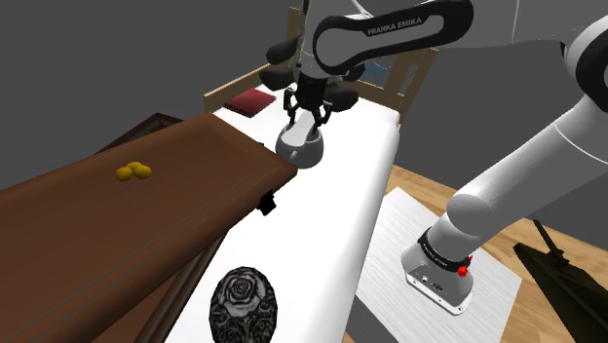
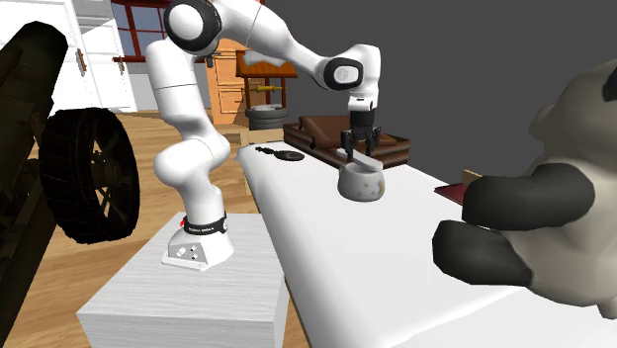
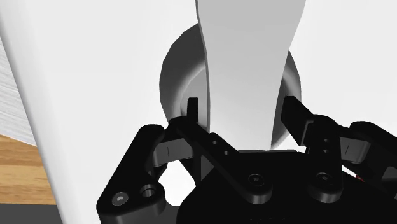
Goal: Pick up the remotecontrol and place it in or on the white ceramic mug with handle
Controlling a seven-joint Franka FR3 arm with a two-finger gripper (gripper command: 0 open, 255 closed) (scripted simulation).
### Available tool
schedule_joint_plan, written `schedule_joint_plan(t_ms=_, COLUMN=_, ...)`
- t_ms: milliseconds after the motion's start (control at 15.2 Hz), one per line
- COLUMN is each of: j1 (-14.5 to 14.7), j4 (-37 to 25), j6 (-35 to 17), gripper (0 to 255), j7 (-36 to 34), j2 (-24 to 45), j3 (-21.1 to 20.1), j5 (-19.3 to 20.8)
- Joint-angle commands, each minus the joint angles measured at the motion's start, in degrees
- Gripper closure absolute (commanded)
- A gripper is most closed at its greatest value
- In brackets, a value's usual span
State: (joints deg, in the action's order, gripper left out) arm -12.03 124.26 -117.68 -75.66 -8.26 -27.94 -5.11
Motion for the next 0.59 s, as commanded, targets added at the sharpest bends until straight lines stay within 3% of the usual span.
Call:
schedule_joint_plan(t_ms=0, j1=0.04, j4=1.19, j6=-1.73, gripper=255, j7=-0.18, j2=0.53, j3=-0.17, j5=0.18)
schedule_joint_plan(t_ms=528, j1=0.04, j4=1.63, j6=-2.42, gripper=255, j7=-0.26, j2=0.80, j3=-0.23, j5=0.29)
